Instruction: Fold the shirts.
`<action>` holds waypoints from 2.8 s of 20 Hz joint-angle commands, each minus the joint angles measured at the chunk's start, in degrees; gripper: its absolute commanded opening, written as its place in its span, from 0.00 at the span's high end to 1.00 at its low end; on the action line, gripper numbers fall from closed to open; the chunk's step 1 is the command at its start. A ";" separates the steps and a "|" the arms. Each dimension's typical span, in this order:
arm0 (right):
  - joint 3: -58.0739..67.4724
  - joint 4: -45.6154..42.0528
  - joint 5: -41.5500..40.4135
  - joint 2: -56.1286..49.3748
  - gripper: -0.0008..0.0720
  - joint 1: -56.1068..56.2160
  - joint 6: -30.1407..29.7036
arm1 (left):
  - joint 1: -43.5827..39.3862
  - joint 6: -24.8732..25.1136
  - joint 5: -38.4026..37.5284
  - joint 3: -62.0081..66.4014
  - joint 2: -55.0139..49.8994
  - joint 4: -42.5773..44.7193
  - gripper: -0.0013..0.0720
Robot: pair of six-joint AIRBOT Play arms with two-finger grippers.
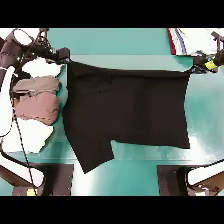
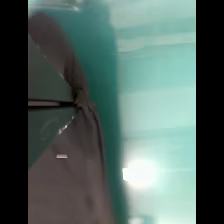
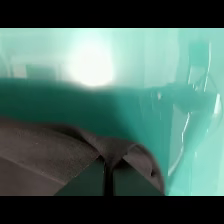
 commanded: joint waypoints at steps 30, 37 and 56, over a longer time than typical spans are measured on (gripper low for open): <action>-47.43 -0.79 -9.11 37.97 0.27 0.46 -1.27 | -0.46 -6.84 2.34 -86.53 55.58 -2.84 0.41; -47.43 -0.79 -8.83 37.97 0.29 0.46 -1.27 | -0.46 -3.34 8.76 -89.11 55.58 -11.56 0.42; -82.53 -0.26 -9.68 44.22 0.23 -24.96 -1.18 | -0.46 1.14 4.28 -82.49 55.65 -10.49 0.95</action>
